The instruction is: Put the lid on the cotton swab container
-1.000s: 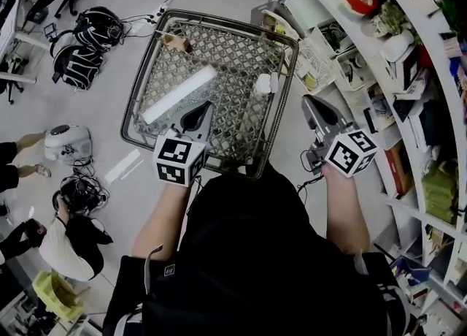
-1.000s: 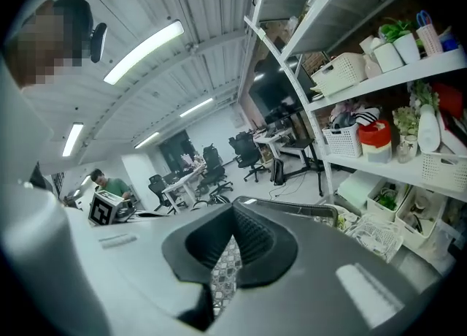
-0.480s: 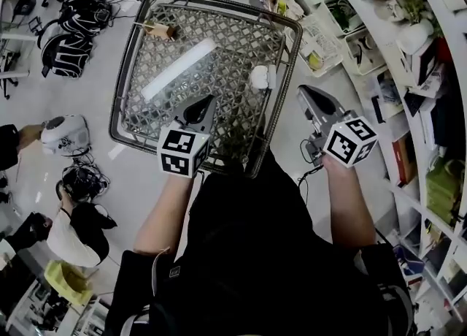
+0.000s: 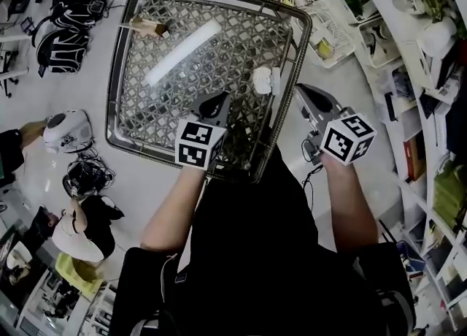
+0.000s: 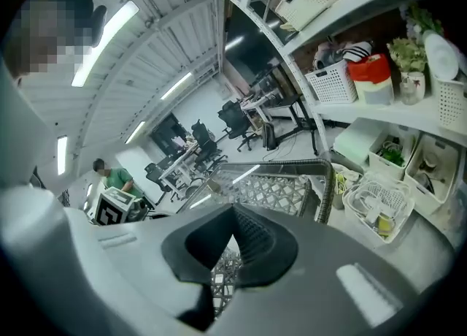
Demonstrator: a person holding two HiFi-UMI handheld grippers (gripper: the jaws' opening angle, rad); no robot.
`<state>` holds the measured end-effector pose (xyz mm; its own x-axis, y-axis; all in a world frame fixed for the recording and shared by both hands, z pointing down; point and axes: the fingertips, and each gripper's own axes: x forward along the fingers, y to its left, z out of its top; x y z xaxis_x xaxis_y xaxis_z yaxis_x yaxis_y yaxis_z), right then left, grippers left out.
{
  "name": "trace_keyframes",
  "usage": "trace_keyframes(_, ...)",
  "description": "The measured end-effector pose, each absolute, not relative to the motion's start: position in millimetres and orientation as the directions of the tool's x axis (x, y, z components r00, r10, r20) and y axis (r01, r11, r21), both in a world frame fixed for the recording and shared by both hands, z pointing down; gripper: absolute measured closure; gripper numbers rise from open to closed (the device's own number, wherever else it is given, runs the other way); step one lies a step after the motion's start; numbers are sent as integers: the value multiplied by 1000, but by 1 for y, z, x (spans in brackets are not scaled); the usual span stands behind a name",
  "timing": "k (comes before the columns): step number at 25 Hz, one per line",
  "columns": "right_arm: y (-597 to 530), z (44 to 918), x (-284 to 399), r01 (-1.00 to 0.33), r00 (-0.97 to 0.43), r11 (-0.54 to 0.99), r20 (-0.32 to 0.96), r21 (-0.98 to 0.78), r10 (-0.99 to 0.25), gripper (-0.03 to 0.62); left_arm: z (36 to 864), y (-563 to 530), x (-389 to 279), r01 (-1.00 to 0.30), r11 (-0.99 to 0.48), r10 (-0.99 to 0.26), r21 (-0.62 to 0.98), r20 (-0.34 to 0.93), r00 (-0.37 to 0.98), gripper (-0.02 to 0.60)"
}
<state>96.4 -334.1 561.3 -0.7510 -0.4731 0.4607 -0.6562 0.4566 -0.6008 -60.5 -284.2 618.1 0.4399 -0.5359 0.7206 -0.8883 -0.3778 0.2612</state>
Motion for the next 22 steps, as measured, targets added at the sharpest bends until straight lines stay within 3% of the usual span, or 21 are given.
trace_keyframes(6, -338, 596, 92, -660, -750, 438, 500, -611, -433, 585, 653, -294, -48, -881, -382, -486, 277, 751, 447, 575)
trace_keyframes(13, -342, 626, 93, -661, -749, 407, 528, -630, -400, 585, 674, -309, -15, -817, -524, -443, 239, 743, 501, 572)
trace_keyframes(22, -336, 639, 84, -643, -766, 402, 535, -652, -357, 585, 682, -313, 5, -802, -538, -431, 260, 732, 527, 572)
